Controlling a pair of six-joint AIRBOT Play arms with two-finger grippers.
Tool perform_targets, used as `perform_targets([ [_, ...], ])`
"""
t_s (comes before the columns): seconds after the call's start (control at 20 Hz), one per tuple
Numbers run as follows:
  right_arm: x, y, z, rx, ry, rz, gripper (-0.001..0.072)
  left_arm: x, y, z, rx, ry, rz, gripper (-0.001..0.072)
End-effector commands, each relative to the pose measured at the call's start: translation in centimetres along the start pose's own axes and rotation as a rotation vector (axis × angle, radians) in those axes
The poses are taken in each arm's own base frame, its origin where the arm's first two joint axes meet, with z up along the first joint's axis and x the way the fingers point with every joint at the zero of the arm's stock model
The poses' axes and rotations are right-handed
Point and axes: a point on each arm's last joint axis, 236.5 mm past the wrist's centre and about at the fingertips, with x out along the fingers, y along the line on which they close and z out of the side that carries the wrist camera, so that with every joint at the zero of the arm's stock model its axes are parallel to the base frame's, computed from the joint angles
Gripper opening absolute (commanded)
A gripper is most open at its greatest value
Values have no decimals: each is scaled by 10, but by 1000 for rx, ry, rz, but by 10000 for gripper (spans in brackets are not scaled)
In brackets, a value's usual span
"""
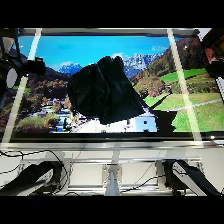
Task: Fold the clothes and pants, and hang the long-sleeved shirts on hangers.
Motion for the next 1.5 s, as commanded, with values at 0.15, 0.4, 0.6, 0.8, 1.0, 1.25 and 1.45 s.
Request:
perform_targets([
  [0.15, 0, 0, 0, 0, 0, 1, 352, 0, -2, 7, -3, -27, -9, 688],
  [0.4, -1, 0, 18, 7, -77, 2, 351, 5, -5, 4, -7, -15, -15, 694],
  [0.6, -2, 4, 28, 59, -117, 19, 351, 27, -15, -8, -59, 43, -17, 697],
  [0.8, 7, 6, 5, 59, -15, 34, 342, 55, -29, -28, -37, 127, -25, 697],
  [1.0, 33, 9, -42, 72, 183, 70, 342, 78, -39, -50, -12, 208, -20, 696],
  [1.25, 75, 22, -74, 143, 309, 159, 291, 92, -45, -63, 4, 255, -20, 694],
  [1.45, 96, 21, -84, 167, 364, 174, 28, 96, -47, -65, 15, 259, -22, 42],
])
